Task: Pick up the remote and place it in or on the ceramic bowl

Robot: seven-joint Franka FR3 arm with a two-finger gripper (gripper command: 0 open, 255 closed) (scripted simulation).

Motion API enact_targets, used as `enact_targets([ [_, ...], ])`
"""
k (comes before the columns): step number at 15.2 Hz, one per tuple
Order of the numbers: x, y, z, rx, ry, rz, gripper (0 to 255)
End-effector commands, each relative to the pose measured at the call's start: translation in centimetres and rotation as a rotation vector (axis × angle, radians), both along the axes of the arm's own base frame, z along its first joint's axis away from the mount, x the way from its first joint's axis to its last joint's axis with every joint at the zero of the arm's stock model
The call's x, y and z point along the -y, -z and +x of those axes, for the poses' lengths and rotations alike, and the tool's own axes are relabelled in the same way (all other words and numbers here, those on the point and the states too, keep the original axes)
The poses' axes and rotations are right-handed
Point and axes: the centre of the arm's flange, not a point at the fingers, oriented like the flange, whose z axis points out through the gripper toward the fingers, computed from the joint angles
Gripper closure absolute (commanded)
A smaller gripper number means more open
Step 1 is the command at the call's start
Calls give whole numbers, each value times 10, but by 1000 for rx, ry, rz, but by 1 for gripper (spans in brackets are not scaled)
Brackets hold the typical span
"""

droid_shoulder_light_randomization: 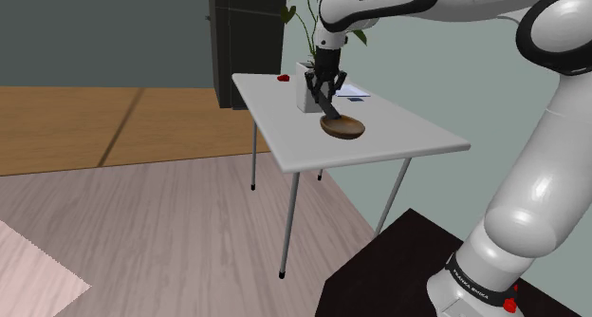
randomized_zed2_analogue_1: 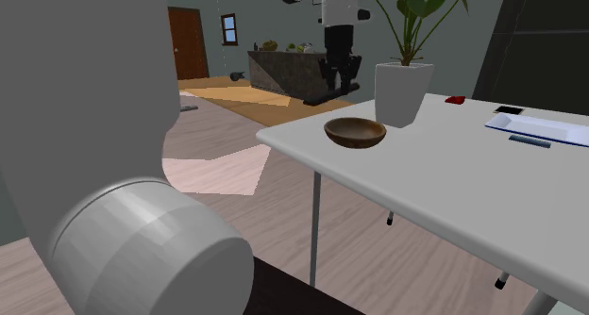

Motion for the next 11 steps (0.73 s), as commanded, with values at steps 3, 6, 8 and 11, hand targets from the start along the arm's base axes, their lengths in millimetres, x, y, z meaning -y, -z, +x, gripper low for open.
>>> enact_targets([
  [3, 49, 4, -19, 0, -1, 1, 255],
  [6, 77, 11, -31, 0, -1, 1, 255],
  [8, 77, 22, -31, 0, -1, 1, 255],
  [11, 77, 38, -31, 0, -1, 1, 255],
])
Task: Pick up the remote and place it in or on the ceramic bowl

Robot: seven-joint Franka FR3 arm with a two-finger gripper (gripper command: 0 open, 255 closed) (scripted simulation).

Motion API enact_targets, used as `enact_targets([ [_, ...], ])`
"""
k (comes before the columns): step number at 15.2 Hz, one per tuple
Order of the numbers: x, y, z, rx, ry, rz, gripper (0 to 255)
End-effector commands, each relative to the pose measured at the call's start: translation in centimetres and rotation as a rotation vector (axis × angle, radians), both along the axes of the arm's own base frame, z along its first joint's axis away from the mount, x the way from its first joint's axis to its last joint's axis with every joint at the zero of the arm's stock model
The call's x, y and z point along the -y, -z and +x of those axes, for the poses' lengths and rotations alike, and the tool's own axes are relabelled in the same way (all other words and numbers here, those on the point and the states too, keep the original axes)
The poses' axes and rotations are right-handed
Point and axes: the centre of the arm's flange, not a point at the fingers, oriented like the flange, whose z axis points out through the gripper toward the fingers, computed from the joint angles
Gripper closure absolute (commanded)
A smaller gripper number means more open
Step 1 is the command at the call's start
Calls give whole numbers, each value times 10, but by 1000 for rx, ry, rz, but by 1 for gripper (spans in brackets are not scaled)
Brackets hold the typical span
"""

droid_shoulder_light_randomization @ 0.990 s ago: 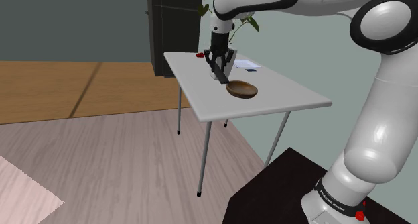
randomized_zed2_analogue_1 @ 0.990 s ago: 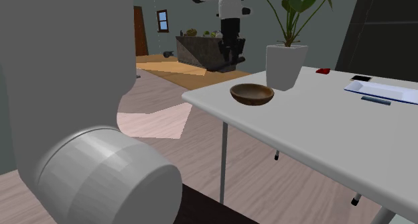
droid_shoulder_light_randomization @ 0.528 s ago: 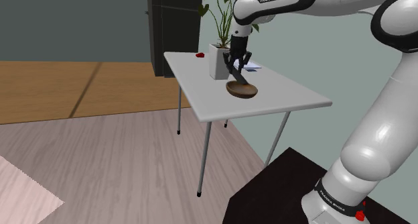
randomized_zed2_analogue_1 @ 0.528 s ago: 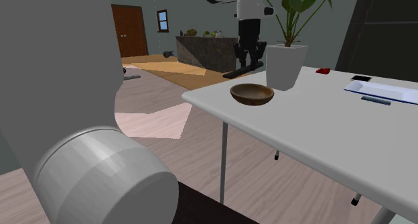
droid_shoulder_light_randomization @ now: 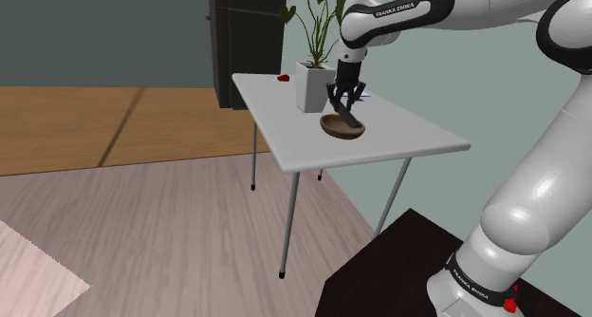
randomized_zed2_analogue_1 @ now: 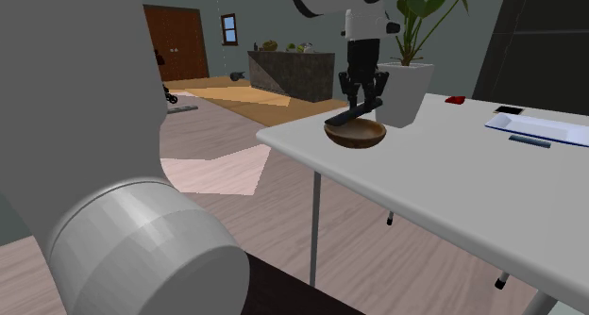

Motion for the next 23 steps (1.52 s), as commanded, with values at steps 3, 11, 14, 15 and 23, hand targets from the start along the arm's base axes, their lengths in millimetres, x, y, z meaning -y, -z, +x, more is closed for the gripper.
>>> enact_targets([
  [3, 0, 21, 0, 1, 0, 0, 255],
  [11, 0, 34, 0, 1, 0, 0, 255],
  [14, 0, 34, 0, 1, 0, 0, 0],
  [15, 0, 34, 0, 1, 0, 0, 0],
  [23, -4, -16, 1, 1, 0, 0, 0],
])
